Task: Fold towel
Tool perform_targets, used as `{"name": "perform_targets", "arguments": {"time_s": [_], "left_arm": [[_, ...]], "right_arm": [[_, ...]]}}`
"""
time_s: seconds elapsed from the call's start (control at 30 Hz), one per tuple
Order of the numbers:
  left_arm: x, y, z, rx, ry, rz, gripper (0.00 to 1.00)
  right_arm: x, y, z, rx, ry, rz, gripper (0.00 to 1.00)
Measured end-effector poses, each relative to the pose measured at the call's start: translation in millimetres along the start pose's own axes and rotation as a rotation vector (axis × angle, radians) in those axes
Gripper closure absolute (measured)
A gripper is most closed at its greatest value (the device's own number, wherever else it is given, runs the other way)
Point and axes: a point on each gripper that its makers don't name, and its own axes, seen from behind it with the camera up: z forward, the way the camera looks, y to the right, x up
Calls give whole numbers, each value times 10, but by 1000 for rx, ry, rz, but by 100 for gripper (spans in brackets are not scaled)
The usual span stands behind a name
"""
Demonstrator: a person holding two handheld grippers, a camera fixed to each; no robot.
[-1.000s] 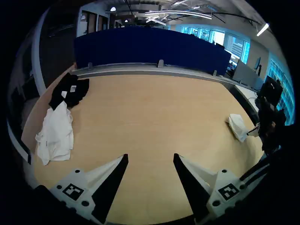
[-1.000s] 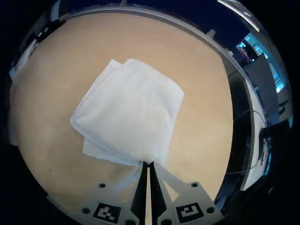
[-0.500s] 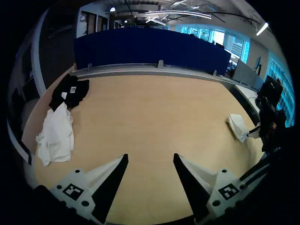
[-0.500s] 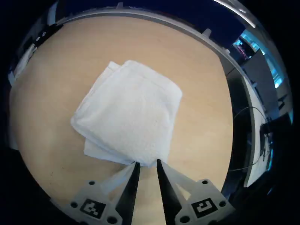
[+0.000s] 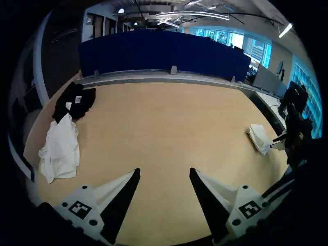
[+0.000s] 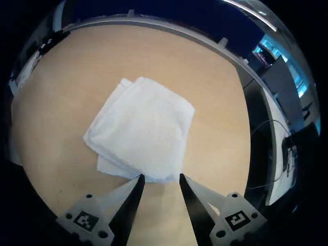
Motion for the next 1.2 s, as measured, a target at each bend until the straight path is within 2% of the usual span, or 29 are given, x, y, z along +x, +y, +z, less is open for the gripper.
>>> {"name": "perform_targets", "arguments": {"time_s": [0.13,0.2,0.4,0.6,0.9,1.2], "left_arm": [[6,-11,-9,0,3,-5,11],[7,-16,-15,0,4,-7,11],[-7,-24,-40,1,5,-4,11],[-12,-41,-70,4,7,-10,11],[-39,-120,-105,17,10,-23,11],[-61,-164,-112,23,11,-29,11]], "right_arm": [[69,-47,-52,13,26,6,21],[108,-72,-74,17,39,8,19],[278,-171,-135,34,82,12,18],[438,-288,-116,50,110,16,18],[526,-528,-47,80,115,3,18],[586,-668,-40,95,125,3,18]]}}
